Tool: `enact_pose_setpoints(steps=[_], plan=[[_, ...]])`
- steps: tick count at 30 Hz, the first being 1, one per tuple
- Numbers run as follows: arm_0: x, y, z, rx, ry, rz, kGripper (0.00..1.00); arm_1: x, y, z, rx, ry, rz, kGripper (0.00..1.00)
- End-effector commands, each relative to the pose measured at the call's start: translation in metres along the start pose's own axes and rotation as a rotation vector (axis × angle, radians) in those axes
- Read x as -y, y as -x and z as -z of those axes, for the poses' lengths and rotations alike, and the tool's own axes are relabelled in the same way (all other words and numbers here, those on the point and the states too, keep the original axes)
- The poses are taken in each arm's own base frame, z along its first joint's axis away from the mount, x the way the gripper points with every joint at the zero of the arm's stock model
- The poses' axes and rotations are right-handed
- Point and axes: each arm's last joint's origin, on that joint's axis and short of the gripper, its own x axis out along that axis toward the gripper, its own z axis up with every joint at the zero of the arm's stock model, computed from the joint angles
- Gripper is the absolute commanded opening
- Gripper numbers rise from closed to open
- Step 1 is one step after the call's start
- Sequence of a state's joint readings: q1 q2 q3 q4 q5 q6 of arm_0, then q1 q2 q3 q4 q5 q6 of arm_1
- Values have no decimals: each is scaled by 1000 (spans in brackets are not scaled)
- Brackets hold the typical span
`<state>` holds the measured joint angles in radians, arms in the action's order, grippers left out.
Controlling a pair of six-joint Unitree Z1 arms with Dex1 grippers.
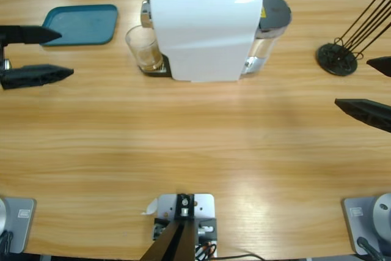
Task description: Pour coffee
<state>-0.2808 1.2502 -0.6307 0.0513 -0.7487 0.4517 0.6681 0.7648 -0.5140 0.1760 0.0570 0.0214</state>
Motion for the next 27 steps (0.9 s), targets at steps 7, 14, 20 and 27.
enact_pose_setpoints(steps=[7, 14, 20, 27], plan=[[-76, -58, -2, -99, -133, 35, 994, -1, -12, 7, -69, -1, -36, 1000], [-81, -96, 4, -138, -156, 127, 987, -1, -14, 5, -80, -3, -36, 1000], [-95, -117, 8, -163, -182, 123, 1000, -1, -16, 5, -93, -2, -36, 1000], [-97, -153, 9, -181, -207, 173, 1000, -1, -19, 5, -105, -2, -35, 1000]])
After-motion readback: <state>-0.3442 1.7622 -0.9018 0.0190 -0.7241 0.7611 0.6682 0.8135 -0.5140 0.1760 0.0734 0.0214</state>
